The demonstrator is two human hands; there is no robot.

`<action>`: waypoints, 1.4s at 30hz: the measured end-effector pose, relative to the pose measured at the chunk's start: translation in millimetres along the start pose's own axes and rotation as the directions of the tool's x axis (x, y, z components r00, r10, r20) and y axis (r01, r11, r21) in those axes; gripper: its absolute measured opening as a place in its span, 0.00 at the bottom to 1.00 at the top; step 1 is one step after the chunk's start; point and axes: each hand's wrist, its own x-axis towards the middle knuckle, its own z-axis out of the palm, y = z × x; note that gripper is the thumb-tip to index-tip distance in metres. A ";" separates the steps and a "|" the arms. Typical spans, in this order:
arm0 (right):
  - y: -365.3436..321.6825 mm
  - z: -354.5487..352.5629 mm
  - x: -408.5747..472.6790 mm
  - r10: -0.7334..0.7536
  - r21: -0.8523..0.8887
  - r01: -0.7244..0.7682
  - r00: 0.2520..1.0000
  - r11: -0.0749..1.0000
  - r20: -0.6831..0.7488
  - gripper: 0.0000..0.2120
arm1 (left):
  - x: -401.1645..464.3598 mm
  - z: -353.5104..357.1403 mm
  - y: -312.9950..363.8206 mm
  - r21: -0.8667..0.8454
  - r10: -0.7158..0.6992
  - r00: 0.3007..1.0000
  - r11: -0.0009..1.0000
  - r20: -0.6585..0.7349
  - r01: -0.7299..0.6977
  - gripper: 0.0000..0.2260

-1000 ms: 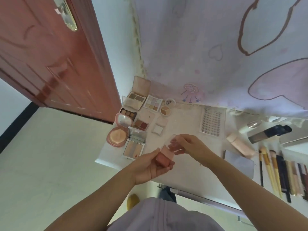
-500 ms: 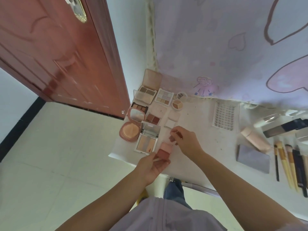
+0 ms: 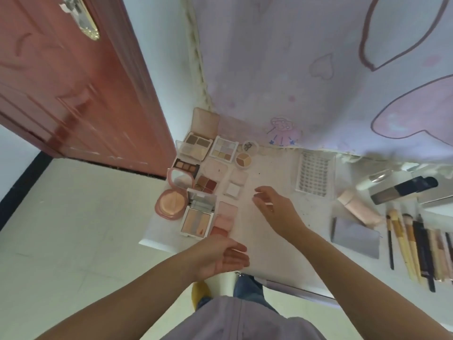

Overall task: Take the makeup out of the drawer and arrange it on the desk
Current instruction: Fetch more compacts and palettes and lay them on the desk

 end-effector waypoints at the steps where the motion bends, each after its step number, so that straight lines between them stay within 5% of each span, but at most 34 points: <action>1: 8.4 -18.2 1.0 0.031 -0.002 -0.031 0.997 1.000 -0.076 0.16 | 0.7 16.1 10.8 0.115 0.012 0.999 0.993 0.031 -0.016 0.11; 5: 51.5 -88.1 15.5 0.230 0.024 -0.235 0.917 0.972 -0.325 0.20 | 35.9 101.5 62.8 0.400 0.219 0.975 0.890 0.043 -0.218 0.12; 8: 74.4 -121.3 36.6 0.377 0.124 -0.356 0.868 0.926 -0.322 0.23 | 85.5 156.8 94.9 0.688 0.444 0.894 0.631 0.059 -0.358 0.20; 13: 83.0 -138.3 70.3 0.595 0.488 -0.450 0.780 0.748 -0.193 0.22 | 153.1 187.9 126.3 0.838 0.489 0.872 0.487 -0.028 -0.247 0.24; 16: 88.4 -141.6 81.9 0.704 0.794 -0.390 0.707 0.466 -0.066 0.09 | 168.6 190.5 133.4 0.920 0.542 0.830 0.378 -0.132 -0.100 0.31; 19: 88.0 -139.5 81.3 0.724 0.893 -0.379 0.684 0.245 0.091 0.08 | 168.4 184.5 129.7 0.960 0.568 0.802 0.279 -0.183 0.022 0.43; 23: 81.1 -129.9 81.7 0.716 0.872 -0.435 0.681 0.226 0.155 0.10 | 165.8 163.3 118.7 0.983 0.560 0.808 0.125 -0.181 0.133 0.44; 27: 77.0 -121.2 79.0 0.720 0.851 -0.446 0.683 0.277 0.123 0.09 | 166.3 147.7 115.0 0.962 0.538 0.798 0.178 -0.270 0.206 0.50; 31: 77.9 -112.7 65.3 0.689 0.870 -0.418 0.712 0.261 0.136 0.11 | 161.1 148.4 98.5 0.972 0.579 0.786 0.052 -0.218 0.231 0.52; 34: 79.7 -107.2 50.5 0.636 0.901 -0.356 0.761 0.247 0.126 0.11 | 147.3 152.7 96.3 0.969 0.550 0.801 0.195 -0.237 0.153 0.50; 38: 74.5 -98.3 32.6 0.434 0.828 -0.457 0.850 0.325 0.298 0.24 | 113.0 146.7 97.3 0.624 0.312 0.945 0.758 -0.093 -0.189 0.42; 42: 59.5 -98.7 23.4 0.222 0.807 -0.416 0.909 0.419 0.353 0.29 | 82.8 129.2 91.3 0.417 0.269 0.962 0.869 0.055 -0.267 0.34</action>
